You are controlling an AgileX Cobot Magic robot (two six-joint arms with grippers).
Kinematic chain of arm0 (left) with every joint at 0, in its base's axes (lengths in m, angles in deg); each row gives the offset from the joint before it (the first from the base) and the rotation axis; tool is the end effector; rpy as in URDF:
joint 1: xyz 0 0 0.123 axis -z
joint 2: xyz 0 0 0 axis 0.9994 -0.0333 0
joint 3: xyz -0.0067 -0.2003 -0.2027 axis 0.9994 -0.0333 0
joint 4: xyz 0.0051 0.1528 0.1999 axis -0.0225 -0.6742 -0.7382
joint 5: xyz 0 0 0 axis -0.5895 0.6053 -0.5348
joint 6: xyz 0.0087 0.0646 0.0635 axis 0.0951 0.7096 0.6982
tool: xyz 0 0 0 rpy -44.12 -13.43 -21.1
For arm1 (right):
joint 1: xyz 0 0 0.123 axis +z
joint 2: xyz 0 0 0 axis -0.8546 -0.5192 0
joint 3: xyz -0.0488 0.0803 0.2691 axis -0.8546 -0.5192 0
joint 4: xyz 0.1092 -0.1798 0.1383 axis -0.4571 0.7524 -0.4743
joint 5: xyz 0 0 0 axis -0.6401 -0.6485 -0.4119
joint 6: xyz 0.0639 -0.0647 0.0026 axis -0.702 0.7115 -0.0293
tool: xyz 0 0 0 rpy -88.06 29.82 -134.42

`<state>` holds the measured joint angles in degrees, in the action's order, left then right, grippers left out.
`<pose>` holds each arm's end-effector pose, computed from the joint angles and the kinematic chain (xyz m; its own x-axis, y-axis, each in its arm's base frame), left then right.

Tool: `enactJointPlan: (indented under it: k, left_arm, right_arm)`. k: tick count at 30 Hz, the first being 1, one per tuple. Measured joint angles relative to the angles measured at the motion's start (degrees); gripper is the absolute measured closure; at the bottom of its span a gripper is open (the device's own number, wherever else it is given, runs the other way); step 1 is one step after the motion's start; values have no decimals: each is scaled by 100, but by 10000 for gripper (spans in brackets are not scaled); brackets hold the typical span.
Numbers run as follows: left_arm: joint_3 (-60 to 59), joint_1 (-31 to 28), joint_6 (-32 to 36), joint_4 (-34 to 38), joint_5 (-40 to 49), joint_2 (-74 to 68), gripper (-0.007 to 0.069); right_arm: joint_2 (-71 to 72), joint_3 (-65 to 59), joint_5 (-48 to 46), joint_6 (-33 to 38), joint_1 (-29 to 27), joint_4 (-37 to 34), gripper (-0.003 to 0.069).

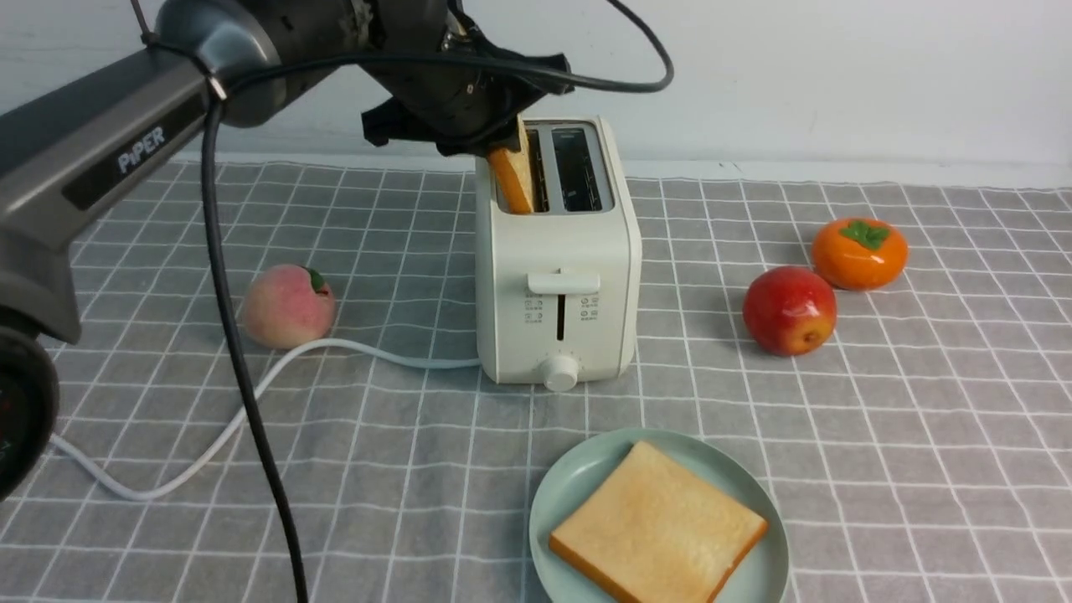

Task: Take toasted bread from bread machine on grey coffee table place on plate.
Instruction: 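Reach for a toast slice standing in the toaster with the left gripper, then place the slice of bread on the plate with the left gripper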

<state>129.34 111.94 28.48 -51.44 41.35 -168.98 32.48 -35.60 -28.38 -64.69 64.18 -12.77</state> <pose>0.4334 -0.1928 0.3599 -0.7034 -0.2814 -0.6528 0.0386 0.9018 -0.4304 0.0573 0.0559 0.3938 -0.4702 0.0241 -0.8822 -0.5396 0.7832 0.3089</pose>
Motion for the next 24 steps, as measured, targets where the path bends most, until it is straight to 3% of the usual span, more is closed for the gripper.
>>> enactJointPlan:
  k: [6,13,16,17,19,20,21,24]
  left_arm:
    - [264,0,0,-34,395,820,533]
    - [299,0,603,75,2231,1758,533]
    - [95,0,852,517,2519,1839,533]
    - [-227,36,1142,1088,2532,1859,533]
    - [-486,106,1348,1440,2532,1852,533]
    - [-933,284,1838,2155,2532,1794,533]
    - [-984,306,1838,2155,2532,1785,533]
    - [-1908,793,2820,3246,2476,1516,534]
  right_arm:
    - [0,0,104,0,0,0,120]
    - [0,0,123,0,0,205,120]
    - [0,0,123,0,0,280,120]
    - [0,0,123,0,0,302,120]
    - [0,0,123,0,0,331,120]
    - [0,0,123,0,0,348,120]
    - [0,0,123,0,0,348,120]
    - [0,0,123,0,0,342,120]
